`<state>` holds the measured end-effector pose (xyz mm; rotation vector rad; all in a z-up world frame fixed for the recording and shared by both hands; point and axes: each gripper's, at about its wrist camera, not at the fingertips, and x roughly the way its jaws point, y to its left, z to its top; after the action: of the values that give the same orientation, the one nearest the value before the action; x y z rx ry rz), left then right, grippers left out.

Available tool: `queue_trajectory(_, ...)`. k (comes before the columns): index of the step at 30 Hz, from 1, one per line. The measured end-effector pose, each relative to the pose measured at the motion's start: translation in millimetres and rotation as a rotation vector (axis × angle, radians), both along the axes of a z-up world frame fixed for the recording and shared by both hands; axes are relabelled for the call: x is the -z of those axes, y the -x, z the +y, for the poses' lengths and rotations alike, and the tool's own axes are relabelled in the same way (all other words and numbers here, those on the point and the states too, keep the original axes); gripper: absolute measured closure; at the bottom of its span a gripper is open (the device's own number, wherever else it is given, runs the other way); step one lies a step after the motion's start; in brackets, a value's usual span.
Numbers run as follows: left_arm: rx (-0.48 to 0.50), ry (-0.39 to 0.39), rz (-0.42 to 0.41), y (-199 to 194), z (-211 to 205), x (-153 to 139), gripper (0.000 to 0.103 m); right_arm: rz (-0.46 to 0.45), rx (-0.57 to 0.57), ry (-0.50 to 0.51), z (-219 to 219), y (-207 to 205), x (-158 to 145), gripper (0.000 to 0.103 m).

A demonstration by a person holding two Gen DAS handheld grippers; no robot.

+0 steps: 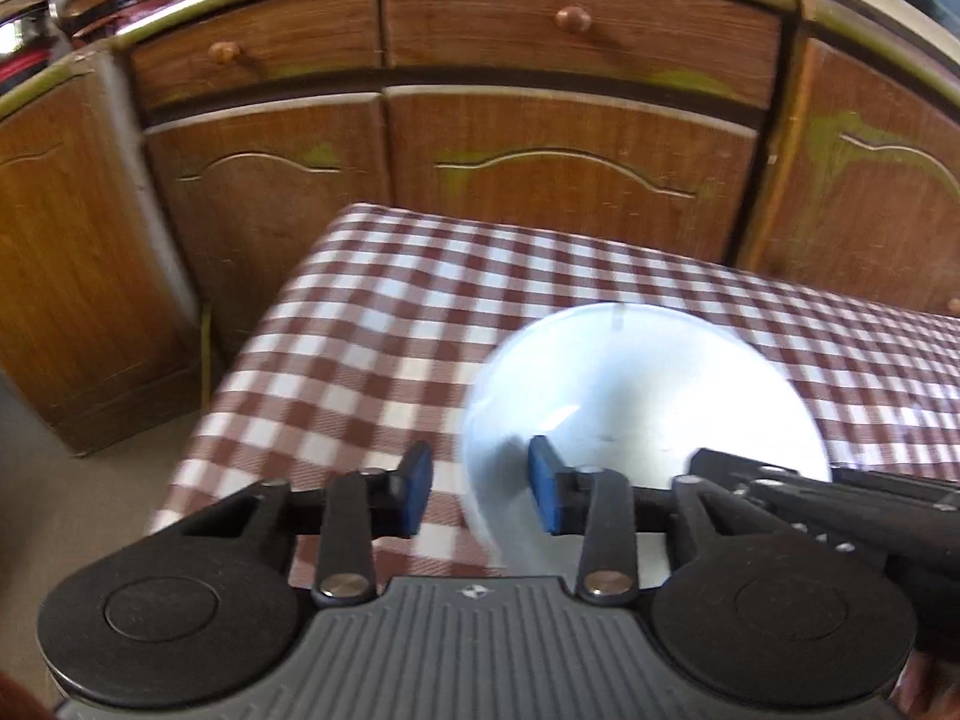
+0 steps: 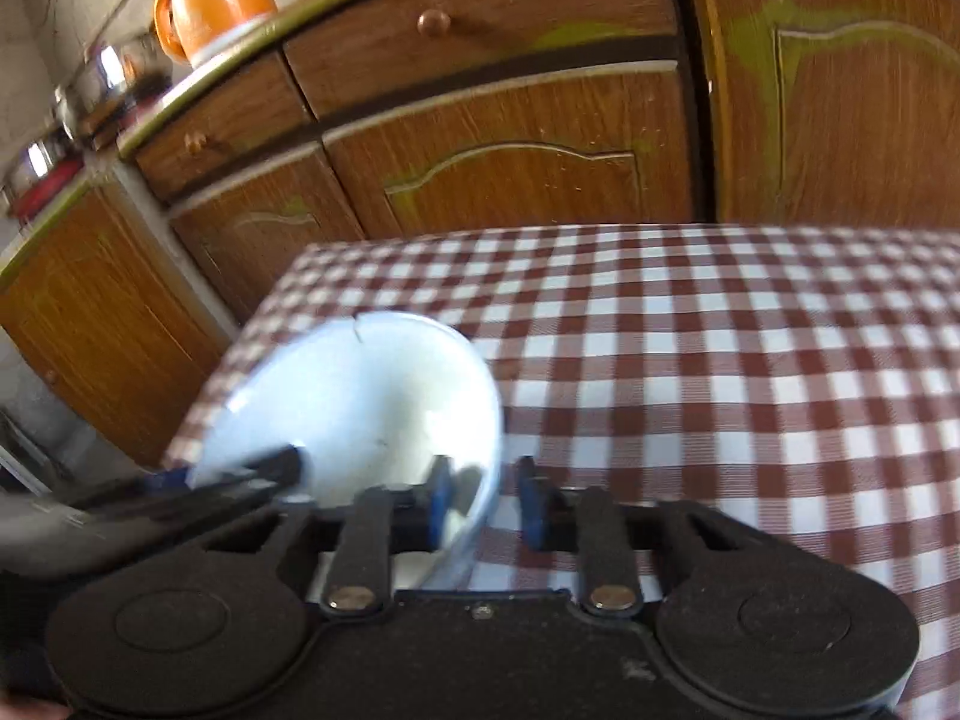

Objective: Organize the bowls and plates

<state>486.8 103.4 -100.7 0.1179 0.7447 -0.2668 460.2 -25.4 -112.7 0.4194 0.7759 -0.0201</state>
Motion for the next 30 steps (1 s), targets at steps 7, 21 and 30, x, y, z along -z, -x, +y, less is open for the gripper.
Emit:
queue_trajectory(7,-0.007,0.023,-0.005,12.5,-1.1,-1.7,0.083,-0.001,-0.002,0.0,0.0,11.7,-1.1,0.083)
queue_trajectory(21,-0.019,0.055,-0.047,92.7,9.0,-64.8,0.086,-0.056,-0.001,0.012,8.4,90.2,-66.2,0.083)
queue_trajectory(30,-0.023,0.069,-0.09,160.3,24.0,-111.7,0.085,-0.096,-0.011,0.049,26.0,161.0,-125.6,0.083)
